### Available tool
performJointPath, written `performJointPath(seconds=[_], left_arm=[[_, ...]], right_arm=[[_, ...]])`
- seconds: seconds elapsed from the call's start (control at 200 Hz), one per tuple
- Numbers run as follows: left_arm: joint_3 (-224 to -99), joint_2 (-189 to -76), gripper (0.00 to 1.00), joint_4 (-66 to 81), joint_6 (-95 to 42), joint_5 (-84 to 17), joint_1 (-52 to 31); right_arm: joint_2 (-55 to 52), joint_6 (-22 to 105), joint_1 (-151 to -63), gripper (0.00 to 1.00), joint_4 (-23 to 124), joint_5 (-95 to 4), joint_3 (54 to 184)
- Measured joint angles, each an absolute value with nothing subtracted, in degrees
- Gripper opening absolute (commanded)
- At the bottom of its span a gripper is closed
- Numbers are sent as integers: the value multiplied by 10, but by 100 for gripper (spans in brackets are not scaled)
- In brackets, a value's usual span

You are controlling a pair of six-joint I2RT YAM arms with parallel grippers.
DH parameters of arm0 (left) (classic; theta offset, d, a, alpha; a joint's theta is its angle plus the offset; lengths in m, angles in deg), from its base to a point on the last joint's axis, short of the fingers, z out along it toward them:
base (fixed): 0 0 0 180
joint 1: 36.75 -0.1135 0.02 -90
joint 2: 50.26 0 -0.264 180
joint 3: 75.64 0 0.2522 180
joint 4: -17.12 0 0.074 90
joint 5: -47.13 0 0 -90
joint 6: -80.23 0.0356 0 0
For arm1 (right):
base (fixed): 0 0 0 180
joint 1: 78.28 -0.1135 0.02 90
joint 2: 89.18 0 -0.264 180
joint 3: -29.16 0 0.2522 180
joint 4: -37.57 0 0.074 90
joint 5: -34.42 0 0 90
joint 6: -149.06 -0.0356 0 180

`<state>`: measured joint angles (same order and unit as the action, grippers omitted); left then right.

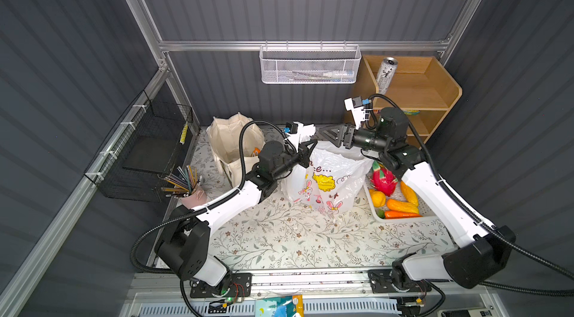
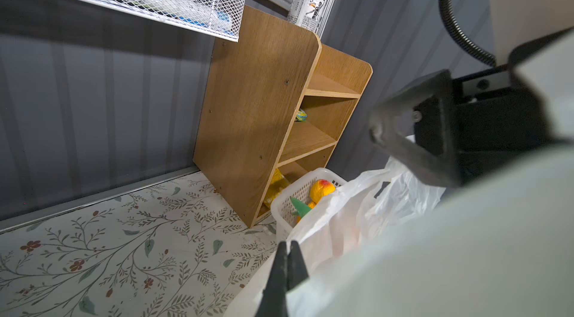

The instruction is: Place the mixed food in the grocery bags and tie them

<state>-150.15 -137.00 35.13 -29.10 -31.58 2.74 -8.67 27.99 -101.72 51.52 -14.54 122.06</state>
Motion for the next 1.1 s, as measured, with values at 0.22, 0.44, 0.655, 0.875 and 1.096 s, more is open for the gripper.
performJointPath(seconds=[0.22, 0.44, 0.655, 0.875, 1.096], left_arm=[[-1502, -1370, 0, 349, -296, -318, 35], [-1503, -1370, 0, 340, -296, -318, 37], [-1521, -1376, 0, 329, -300, -318, 37], [-1531, -1382, 8, 318, -298, -317, 37], [-1530, -1351, 74, 257, -243, -282, 30]], right_arm=[[-47, 230, -1046, 72, 435, -149, 1227], [-32, 209, -1051, 52, 406, -148, 1236], [-32, 198, -1054, 3, 400, -135, 1253], [-32, 221, -1054, 0, 428, -129, 1274], [6, 325, -1036, 0, 591, -90, 1433]])
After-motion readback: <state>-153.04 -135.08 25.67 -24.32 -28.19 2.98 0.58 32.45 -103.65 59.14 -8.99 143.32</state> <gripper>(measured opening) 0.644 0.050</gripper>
